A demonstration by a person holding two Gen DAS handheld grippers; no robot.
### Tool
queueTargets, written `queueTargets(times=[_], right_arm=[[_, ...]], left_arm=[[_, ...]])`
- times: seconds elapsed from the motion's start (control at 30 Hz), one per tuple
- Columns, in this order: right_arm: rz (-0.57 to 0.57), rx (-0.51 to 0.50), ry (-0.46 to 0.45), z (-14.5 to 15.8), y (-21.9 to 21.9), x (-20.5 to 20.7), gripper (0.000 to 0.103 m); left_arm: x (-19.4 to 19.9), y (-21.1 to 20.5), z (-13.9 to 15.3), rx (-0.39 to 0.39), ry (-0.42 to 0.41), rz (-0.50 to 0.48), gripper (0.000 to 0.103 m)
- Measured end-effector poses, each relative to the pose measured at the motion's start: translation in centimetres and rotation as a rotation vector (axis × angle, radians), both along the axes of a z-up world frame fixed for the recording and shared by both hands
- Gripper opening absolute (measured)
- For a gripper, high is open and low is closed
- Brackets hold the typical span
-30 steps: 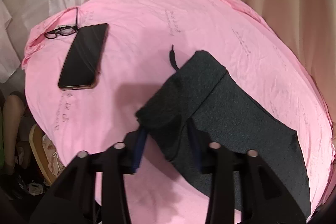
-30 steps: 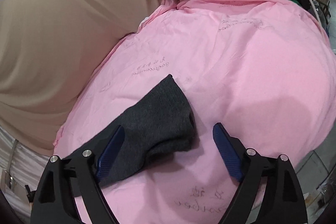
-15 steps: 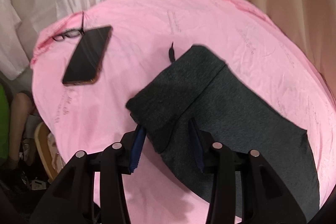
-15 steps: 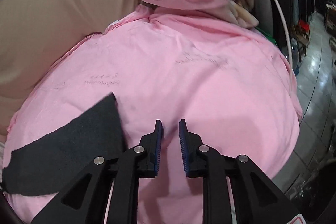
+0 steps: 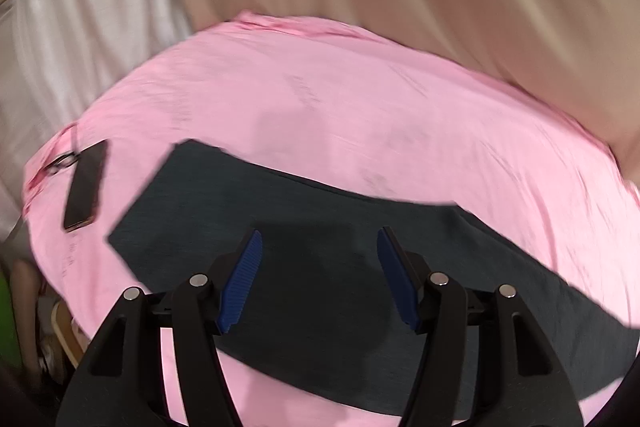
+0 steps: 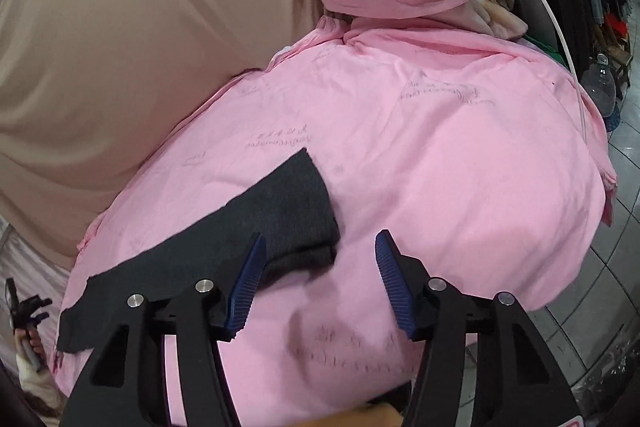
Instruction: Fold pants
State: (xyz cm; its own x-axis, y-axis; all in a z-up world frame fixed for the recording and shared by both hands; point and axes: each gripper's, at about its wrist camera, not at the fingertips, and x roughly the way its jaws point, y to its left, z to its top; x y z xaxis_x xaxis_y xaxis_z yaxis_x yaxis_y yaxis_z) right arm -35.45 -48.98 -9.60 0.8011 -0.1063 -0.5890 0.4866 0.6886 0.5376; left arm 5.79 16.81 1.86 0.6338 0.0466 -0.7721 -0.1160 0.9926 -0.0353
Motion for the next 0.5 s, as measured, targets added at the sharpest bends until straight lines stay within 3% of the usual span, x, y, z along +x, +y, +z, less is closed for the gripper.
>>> queueTargets(times=[0.1, 0.17, 0.2, 0.23, 0.33, 0.43, 0.5], right_arm=[[0.004, 0.148, -0.073, -1.5, -0.9, 0.0, 0.048], [0.002, 0.247, -0.093, -3.1, -1.7, 0.9, 0.029], [0.000, 0.274, -0.090, -3.9, -1.8, 1.4, 0.025], [-0.013, 0.260, -0.087, -4.0, -1.7, 1.6, 0.012], [-0.009, 0.325, -0.174, -4.1, -2.6, 1.9, 0.010], [-0.007, 0.226, -0.209, -1.4, -2.6, 2.5, 0.007], [0.016, 0.056, -0.262, 2.6, -1.1, 1.8, 0.006]], left_arm=[[0.4, -3.5, -0.6, -0.001, 0.009, -0.077, 0.058], [0.4, -5.9, -1.0, -0.033, 0.018, -0.128, 0.058], [0.2, -6.8, -1.2, -0.049, 0.025, -0.152, 0.058], [0.0, -8.2, -1.5, -0.065, 0.035, -0.187, 0.059], [-0.4, -10.7, -2.1, -0.070, 0.050, -0.235, 0.061], [-0.5, -12.7, -2.3, -0.067, 0.060, -0.265, 0.062], [-0.6, -13.5, -2.2, -0.056, 0.062, -0.273, 0.062]])
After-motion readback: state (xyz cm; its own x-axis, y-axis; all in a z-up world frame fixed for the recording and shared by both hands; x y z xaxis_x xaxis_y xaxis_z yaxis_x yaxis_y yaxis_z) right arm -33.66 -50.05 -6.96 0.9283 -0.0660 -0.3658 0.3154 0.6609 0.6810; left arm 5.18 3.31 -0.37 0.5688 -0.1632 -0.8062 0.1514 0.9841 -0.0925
